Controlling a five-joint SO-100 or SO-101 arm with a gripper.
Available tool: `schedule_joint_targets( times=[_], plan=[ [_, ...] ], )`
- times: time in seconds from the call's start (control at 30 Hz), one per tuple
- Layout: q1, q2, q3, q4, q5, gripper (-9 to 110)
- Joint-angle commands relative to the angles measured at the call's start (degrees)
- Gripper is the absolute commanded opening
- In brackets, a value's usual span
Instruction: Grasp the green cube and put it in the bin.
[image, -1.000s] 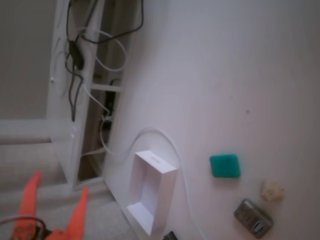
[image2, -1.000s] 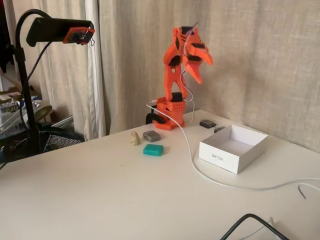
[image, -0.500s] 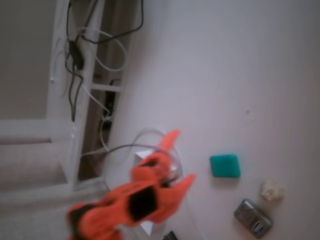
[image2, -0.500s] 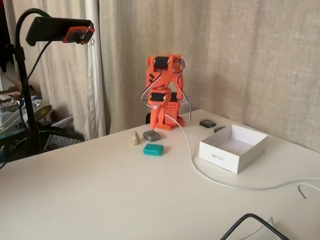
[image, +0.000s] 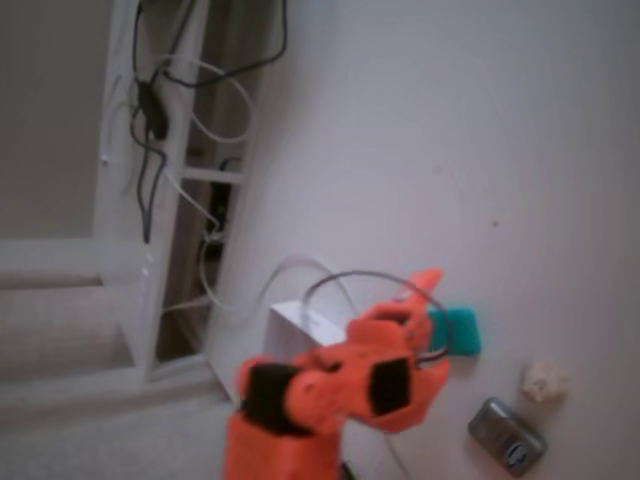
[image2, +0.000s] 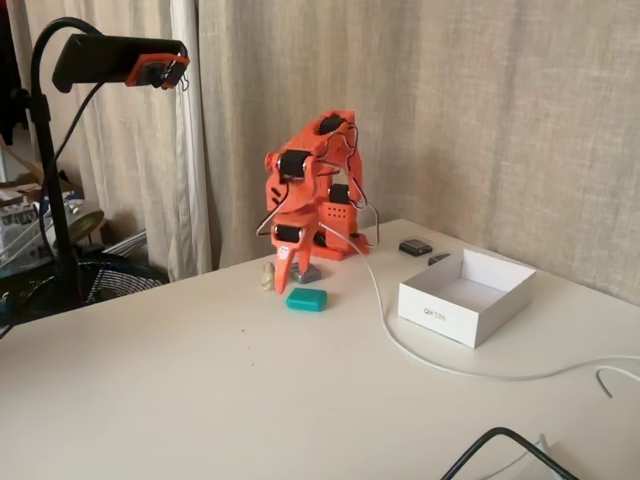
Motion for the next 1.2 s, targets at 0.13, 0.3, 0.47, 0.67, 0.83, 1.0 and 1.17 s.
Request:
schedule_joint_targets(
  times=[0.13, 0.3, 0.47, 0.67, 0.83, 1.0, 1.17],
  plan=[
    [0.44, -2.64, 0.88, -2.72, -3.25, 41],
    [-1.93, -2.55, 0.53, -3.08, -4.92, 41],
    [-3.60, -2.64, 0.88, -3.08, -5.63, 41],
    [-4.57, -2.90, 4.39, -3.78, -5.71, 41],
    [-4.22, -3.52, 7.21, -5.45, -6.06, 41],
    [-3.78, -5.01, 7.21, -5.71, -6.42, 41],
    [-3.69, -6.68, 6.94, -6.77, -6.77, 41]
  ],
)
